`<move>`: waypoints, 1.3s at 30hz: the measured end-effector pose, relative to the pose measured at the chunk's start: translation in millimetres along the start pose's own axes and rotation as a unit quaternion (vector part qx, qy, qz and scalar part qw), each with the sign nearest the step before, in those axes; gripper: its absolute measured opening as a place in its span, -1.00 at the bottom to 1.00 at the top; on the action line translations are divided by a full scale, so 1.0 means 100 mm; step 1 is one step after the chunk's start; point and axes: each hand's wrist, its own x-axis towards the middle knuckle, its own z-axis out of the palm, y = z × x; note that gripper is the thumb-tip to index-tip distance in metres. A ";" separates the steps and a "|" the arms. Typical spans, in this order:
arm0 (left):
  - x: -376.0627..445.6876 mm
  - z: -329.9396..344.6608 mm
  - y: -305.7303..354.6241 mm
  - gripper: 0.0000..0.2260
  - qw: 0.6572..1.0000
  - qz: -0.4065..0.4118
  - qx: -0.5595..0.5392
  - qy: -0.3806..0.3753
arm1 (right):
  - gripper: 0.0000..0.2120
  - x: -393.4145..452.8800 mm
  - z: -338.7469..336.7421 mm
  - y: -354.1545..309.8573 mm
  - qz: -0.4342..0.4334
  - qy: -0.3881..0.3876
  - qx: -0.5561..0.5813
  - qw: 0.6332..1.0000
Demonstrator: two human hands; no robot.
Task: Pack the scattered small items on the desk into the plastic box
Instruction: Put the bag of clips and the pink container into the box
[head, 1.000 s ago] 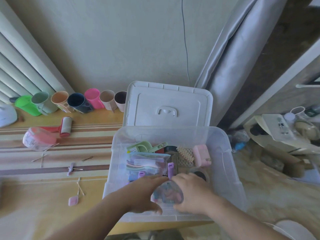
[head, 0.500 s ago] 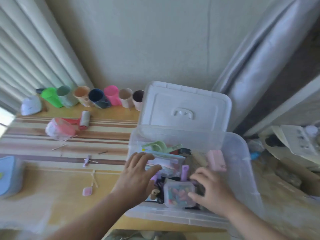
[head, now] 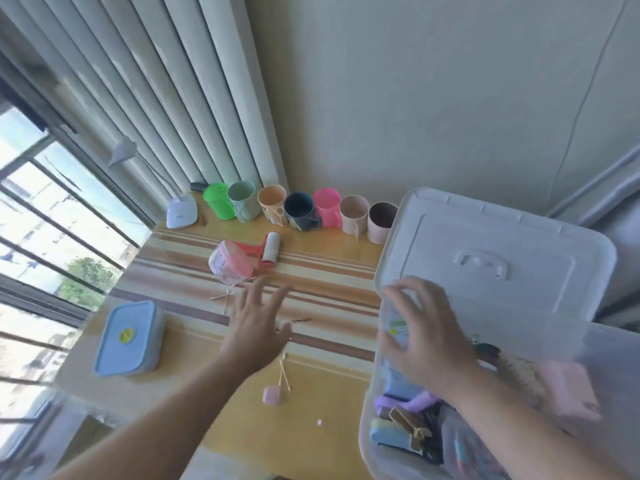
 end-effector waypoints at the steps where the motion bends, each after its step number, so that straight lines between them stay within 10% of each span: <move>1: 0.14 -0.05 -0.25 -0.34 1.000 -0.020 0.023 -0.008 | -0.50 0.16 0.16 -0.16 -0.004 -0.010 0.012 1.000; 9: 1.20 -0.10 -1.89 -0.03 0.960 0.039 0.250 -0.122 | -0.41 0.99 1.77 -0.92 0.076 -0.257 -0.022 0.963; 15: 1.75 0.08 -2.14 -0.03 0.962 0.060 0.187 -0.188 | -0.62 1.01 2.54 -0.93 0.177 -0.396 -0.013 0.901; 21: 1.88 0.04 -2.23 -0.19 0.981 -0.030 0.123 -0.146 | -0.43 0.85 2.80 -0.92 0.194 -0.401 -0.060 0.893; 29: 1.21 -0.07 -2.15 -0.38 0.947 -0.171 -0.245 -0.122 | -0.88 0.90 2.96 -0.96 0.210 -0.362 -0.085 0.904; 39: 0.35 0.02 -1.95 -0.41 0.919 -0.183 -0.290 -0.193 | -0.87 -0.01 2.60 -0.92 0.257 -0.300 0.026 0.918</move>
